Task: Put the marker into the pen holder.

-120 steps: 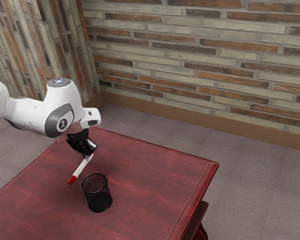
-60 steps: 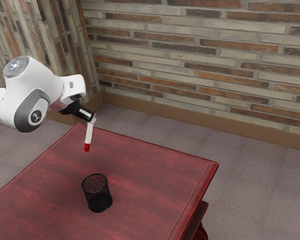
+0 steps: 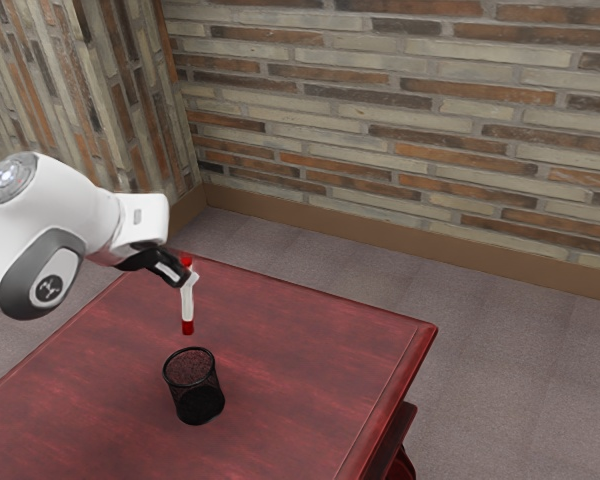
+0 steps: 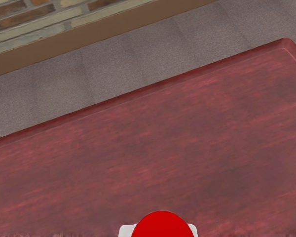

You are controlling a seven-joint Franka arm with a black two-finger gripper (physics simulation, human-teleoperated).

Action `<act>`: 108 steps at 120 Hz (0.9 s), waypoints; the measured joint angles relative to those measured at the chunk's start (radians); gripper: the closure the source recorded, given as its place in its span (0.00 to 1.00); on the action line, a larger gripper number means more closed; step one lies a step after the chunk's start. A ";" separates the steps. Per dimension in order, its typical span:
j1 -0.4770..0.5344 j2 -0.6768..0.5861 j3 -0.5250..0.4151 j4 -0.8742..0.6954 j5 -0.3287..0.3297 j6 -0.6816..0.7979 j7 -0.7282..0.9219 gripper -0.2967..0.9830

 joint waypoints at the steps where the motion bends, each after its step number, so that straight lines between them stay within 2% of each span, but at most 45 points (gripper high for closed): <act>1: 0.000 -0.003 -0.002 -0.003 -0.001 -0.001 0.001 0.84; 31: 0.000 -0.116 -0.035 -0.072 -0.009 -0.056 0.019 0.83; 72: 0.000 -0.112 -0.077 -0.094 -0.019 -0.092 0.022 0.82; 93: -0.001 -0.104 -0.085 -0.094 -0.042 -0.103 0.038 0.53; 108: 0.000 -0.057 -0.085 -0.076 -0.048 -0.111 0.049 0.40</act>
